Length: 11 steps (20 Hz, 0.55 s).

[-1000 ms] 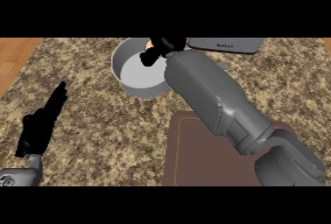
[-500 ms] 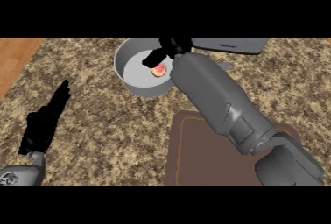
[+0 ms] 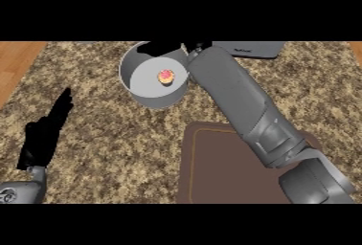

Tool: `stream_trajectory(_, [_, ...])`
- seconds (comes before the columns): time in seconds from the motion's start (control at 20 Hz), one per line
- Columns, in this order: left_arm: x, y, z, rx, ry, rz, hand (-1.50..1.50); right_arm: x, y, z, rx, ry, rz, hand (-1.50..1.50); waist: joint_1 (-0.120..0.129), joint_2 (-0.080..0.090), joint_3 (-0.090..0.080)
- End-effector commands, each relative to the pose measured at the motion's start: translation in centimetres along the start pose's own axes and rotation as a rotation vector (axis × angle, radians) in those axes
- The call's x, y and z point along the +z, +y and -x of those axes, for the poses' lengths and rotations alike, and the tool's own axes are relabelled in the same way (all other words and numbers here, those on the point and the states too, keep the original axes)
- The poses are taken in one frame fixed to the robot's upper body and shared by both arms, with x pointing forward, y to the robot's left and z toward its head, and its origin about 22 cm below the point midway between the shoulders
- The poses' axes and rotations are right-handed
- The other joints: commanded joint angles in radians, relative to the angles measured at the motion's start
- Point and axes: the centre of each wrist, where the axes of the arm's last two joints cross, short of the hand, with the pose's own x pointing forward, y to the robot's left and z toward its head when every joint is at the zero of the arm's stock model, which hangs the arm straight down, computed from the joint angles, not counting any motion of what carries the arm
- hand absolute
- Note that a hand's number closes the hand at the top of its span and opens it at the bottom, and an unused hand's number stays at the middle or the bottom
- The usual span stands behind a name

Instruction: Pick the cupcake from the tray and place it in the pot

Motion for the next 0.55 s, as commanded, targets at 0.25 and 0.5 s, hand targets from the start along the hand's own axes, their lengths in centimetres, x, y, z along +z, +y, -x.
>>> stream_trajectory(0.25, [0.7, 0.8, 1.4, 0.007, 0.039, -0.045, 0.00, 0.7, -0.8, 3.0, -0.225, 0.043, -0.109, -1.50, -0.057, -0.020, 0.000])
stream_trajectory(0.5, [2.5, 3.2, 3.2, 0.007, 0.061, -0.072, 0.00, 1.6, -3.5, 6.4, -0.262, 0.031, -0.086, -1.50, -0.087, -0.030, 0.000])
